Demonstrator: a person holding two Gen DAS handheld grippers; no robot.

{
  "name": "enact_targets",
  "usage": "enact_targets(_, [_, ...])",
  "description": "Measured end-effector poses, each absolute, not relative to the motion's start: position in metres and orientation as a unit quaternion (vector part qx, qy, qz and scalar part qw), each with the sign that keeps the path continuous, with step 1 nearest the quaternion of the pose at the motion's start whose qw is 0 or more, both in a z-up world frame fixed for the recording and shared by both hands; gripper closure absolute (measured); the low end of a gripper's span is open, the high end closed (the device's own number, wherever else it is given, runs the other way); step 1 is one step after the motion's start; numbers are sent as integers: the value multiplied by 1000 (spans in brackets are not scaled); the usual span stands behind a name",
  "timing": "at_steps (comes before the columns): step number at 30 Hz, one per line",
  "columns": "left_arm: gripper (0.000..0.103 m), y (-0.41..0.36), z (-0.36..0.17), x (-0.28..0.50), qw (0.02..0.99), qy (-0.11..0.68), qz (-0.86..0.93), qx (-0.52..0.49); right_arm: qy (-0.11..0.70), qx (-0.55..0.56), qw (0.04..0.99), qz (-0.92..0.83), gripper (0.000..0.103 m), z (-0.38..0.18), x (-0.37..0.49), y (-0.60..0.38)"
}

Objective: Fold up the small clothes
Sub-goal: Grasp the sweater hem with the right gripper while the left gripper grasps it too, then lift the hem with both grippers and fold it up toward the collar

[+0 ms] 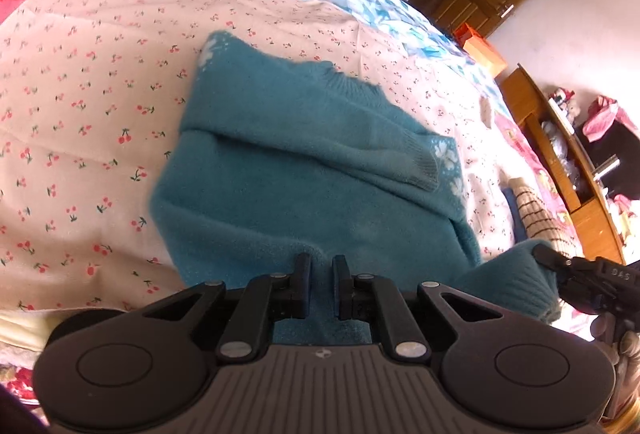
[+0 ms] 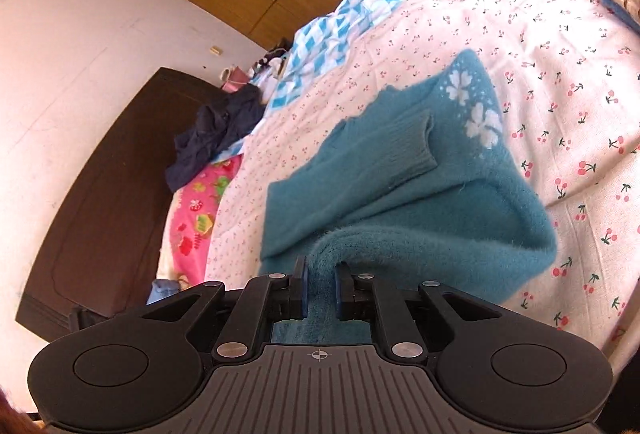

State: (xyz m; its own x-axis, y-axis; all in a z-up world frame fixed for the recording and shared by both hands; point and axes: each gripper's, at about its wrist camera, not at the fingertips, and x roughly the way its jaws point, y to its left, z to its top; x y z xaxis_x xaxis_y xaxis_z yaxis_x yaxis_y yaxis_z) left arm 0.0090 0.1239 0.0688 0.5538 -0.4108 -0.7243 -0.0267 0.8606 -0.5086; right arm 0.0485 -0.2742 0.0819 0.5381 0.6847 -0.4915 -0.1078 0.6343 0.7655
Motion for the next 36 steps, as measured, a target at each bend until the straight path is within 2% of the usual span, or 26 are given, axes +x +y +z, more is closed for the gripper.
enact_targets(5, [88, 133, 67, 16, 842, 439, -115, -291, 394, 363, 807, 247, 91, 87, 58, -273])
enact_targets(7, [93, 136, 74, 25, 850, 416, -118, -301, 379, 372, 812, 242, 91, 92, 67, -273])
enact_targets(12, [93, 138, 98, 63, 877, 348, -126, -307, 346, 395, 824, 214, 91, 96, 95, -280])
enact_targets(17, [91, 113, 107, 61, 907, 367, -147, -146, 383, 372, 823, 192, 91, 78, 91, -287])
enact_targets(22, [88, 75, 90, 42, 872, 435, -224, -19, 410, 383, 811, 168, 91, 56, 80, -300])
enact_targets(25, [85, 47, 89, 32, 849, 450, -272, 58, 413, 386, 808, 169, 91, 55, 76, -302])
enact_targets(28, [74, 16, 92, 21, 823, 444, -323, 149, 413, 386, 807, 172, 91, 55, 73, -303])
enact_targets(30, [62, 1, 95, 16, 808, 433, -347, 197, 413, 387, 806, 173, 91, 55, 72, -304])
enact_targets(33, [50, -15, 95, 16, 789, 418, -369, 259, 416, 390, 803, 176, 91, 51, 71, -306])
enact_targets(36, [49, -29, 90, 16, 757, 414, -394, 315, 420, 394, 798, 178, 91, 47, 71, -307])
